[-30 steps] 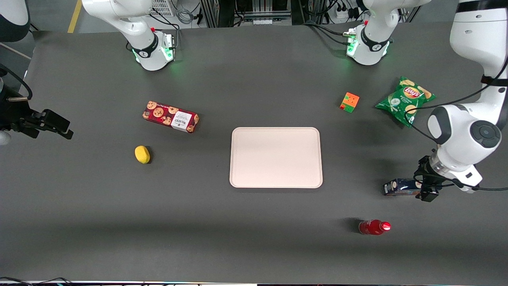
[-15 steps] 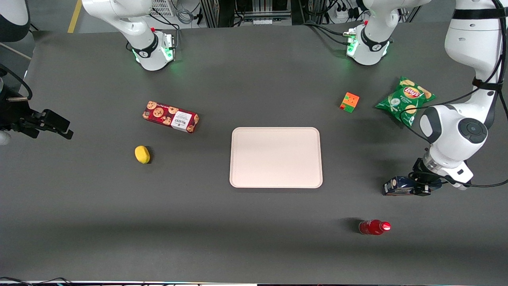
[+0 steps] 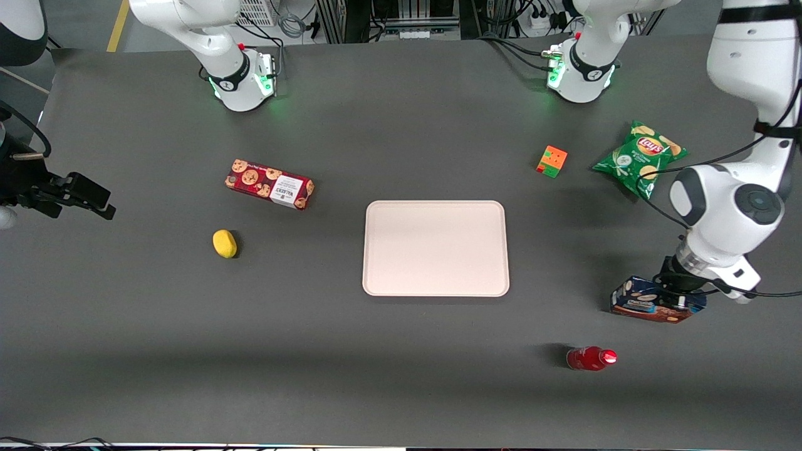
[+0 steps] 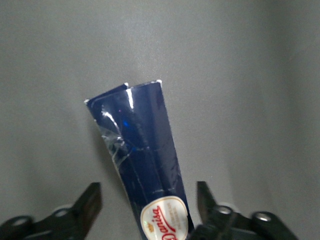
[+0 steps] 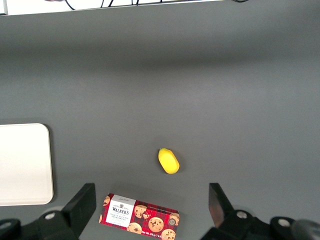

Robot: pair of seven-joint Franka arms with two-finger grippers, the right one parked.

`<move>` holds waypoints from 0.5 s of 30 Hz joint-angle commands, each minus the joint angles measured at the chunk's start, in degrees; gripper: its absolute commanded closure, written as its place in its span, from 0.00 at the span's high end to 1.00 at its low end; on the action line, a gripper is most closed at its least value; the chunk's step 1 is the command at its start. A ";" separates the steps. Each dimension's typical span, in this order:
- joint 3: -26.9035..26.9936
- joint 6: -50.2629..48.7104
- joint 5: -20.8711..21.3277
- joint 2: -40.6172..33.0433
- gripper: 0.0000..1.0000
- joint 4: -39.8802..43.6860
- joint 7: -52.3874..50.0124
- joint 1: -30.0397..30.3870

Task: Place cookie box on tray

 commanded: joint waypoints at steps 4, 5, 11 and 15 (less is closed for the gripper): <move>-0.84 -23.18 0.50 -7.28 0.00 10.08 5.86 -0.46; -1.27 -26.53 0.59 -8.34 0.00 11.31 6.92 -0.55; -3.74 -44.63 0.68 -13.44 0.00 20.10 15.35 -0.73; -7.16 -58.17 0.59 -14.32 0.00 28.44 21.94 -0.73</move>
